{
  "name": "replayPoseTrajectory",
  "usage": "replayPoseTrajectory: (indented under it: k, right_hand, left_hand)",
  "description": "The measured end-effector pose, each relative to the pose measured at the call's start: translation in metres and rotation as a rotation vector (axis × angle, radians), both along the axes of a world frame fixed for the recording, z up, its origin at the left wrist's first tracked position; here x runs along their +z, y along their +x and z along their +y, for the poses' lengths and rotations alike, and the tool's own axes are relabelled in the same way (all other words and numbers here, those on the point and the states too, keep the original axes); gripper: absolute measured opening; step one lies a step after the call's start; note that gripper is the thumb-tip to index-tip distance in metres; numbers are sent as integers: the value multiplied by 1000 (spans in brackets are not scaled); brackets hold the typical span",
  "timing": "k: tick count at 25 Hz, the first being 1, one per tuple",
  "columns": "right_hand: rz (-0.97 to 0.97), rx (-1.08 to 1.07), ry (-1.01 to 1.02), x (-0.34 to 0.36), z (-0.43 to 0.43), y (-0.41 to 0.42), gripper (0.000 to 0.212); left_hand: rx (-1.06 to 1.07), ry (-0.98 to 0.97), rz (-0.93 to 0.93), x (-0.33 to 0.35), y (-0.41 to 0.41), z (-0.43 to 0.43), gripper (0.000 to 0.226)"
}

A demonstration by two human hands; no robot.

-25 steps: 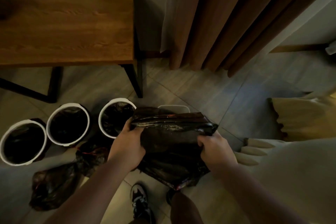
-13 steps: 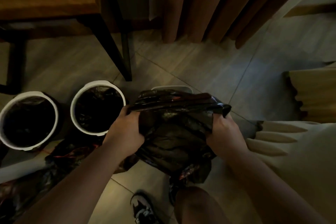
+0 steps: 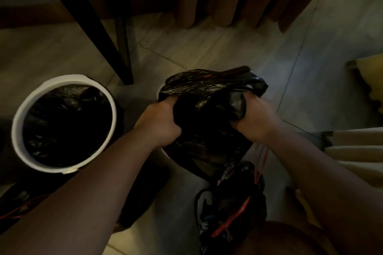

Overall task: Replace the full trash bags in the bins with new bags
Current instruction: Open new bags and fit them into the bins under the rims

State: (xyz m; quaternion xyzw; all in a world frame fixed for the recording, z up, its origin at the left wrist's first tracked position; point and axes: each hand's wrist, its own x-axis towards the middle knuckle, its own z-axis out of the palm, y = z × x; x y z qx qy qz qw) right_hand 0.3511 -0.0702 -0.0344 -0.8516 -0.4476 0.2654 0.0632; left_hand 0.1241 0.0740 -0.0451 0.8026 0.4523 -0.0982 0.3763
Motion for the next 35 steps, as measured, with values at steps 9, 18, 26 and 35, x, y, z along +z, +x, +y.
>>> replayPoseTrajectory:
  k: [9, 18, 26, 35]
  right_hand:
    - [118, 226, -205, -83, 37, -15, 57]
    - [204, 292, -373, -136, 66, -37, 33]
    - [167, 116, 15, -77, 31, -20, 34]
    - [291, -548, 449, -73, -18, 10, 31]
  left_hand:
    - [-196, 8, 182, -73, 48, 8, 108]
    - [-372, 110, 469, -108, 60, -6, 50]
    - [-105, 308, 95, -66, 35, -4, 42]
    - [154, 361, -180, -54, -34, -9, 55]
